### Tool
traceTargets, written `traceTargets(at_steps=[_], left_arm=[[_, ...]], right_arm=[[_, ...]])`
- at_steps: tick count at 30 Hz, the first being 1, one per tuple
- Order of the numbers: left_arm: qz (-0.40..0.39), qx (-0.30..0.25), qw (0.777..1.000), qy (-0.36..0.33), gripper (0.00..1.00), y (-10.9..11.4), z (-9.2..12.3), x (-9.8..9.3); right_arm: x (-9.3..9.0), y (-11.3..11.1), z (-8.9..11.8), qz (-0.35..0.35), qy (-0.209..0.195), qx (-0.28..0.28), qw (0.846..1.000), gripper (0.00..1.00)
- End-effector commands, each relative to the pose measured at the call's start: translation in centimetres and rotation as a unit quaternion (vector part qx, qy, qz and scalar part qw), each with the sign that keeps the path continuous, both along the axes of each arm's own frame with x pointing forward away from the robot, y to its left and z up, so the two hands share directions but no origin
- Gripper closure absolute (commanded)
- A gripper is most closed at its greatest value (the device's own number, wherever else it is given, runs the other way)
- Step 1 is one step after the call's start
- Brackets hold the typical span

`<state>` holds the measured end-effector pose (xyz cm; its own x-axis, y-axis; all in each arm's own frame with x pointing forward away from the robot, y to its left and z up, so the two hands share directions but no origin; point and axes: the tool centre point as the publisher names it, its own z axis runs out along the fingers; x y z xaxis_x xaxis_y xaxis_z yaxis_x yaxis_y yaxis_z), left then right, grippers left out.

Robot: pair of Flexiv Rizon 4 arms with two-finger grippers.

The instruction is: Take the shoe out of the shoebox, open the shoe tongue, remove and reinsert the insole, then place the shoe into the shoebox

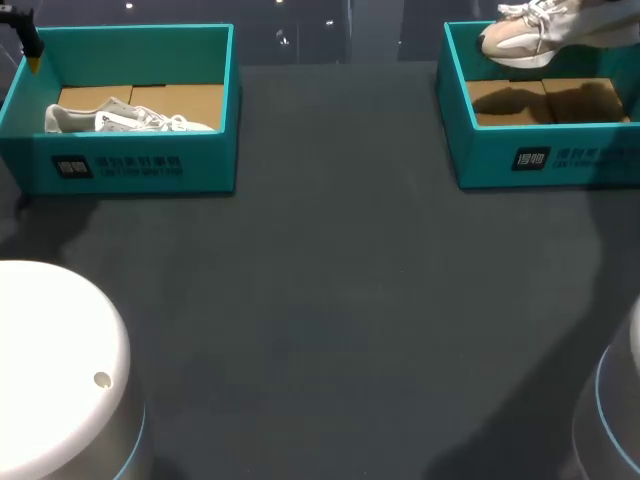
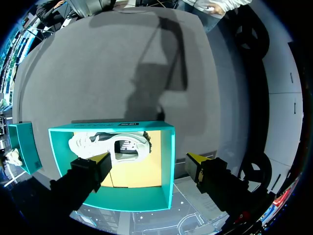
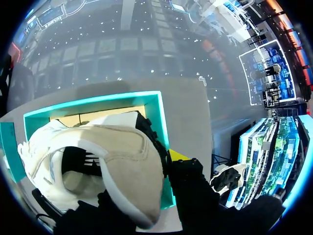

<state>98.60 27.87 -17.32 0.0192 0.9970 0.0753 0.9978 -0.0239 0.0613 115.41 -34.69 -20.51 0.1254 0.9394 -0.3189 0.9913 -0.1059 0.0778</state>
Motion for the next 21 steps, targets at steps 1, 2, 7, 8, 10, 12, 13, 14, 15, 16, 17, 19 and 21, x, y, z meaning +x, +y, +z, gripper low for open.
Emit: traceTargets(at_steps=[1, 2, 7, 8, 10, 12, 13, 14, 15, 16, 17, 19, 21], left_arm=[[0.000, 0.001, 1.000, 0.000, 0.00, 0.0, 0.1, 0.0], [0.000, 0.001, 1.000, 0.000, 0.00, 0.0, 0.1, 0.0], [0.000, 0.001, 1.000, 0.000, 0.00, 0.0, 0.1, 0.0], [0.000, 0.001, 1.000, 0.000, 0.00, 0.0, 0.1, 0.0], [0.000, 0.001, 1.000, 0.000, 0.00, 0.0, 0.1, 0.0], [0.000, 0.001, 1.000, 0.000, 0.00, 0.0, 0.1, 0.0], [0.000, 0.001, 1.000, 0.000, 0.00, 0.0, 0.1, 0.0], [0.000, 0.001, 1.000, 0.000, 0.00, 0.0, 0.1, 0.0], [0.000, 0.001, 1.000, 0.000, 0.00, 0.0, 0.1, 0.0], [0.000, 0.001, 1.000, 0.000, 0.00, 0.0, 0.1, 0.0], [0.000, 0.001, 1.000, 0.000, 0.00, 0.0, 0.1, 0.0], [0.000, 0.001, 1.000, 0.000, 0.00, 0.0, 0.1, 0.0], [0.000, 0.001, 1.000, 0.000, 0.00, 0.0, 0.1, 0.0]], right_arm=[[-1.8, 1.2, 3.1, 0.009, -0.008, -0.013, 1.000, 1.00], [-2.0, 1.4, 3.5, 0.009, -0.010, -0.018, 1.000, 1.00], [-3.1, 2.4, 5.7, 0.021, -0.018, -0.023, 0.999, 1.00], [-3.4, 2.5, 5.9, 0.026, -0.019, -0.021, 0.999, 1.00], [-4.0, 3.0, 6.4, 0.013, -0.014, -0.025, 0.999, 1.00], [-4.7, 3.7, 6.7, 0.011, -0.014, -0.026, 1.000, 1.00], [-5.1, 4.0, 6.9, 0.009, -0.014, -0.026, 1.000, 1.00], [-5.6, 4.4, 7.2, 0.009, -0.015, -0.024, 1.000, 1.00], [-6.1, 4.8, 7.4, 0.008, -0.017, -0.023, 1.000, 1.00], [-6.6, 5.3, 7.7, 0.004, -0.016, -0.029, 0.999, 1.00], [-7.2, 5.8, 8.0, 0.005, -0.017, -0.030, 0.999, 1.00], [-8.3, 6.8, 8.5, 0.008, -0.021, -0.033, 0.999, 1.00], [-9.6, 7.8, 9.0, 0.012, -0.023, -0.035, 0.999, 1.00]])
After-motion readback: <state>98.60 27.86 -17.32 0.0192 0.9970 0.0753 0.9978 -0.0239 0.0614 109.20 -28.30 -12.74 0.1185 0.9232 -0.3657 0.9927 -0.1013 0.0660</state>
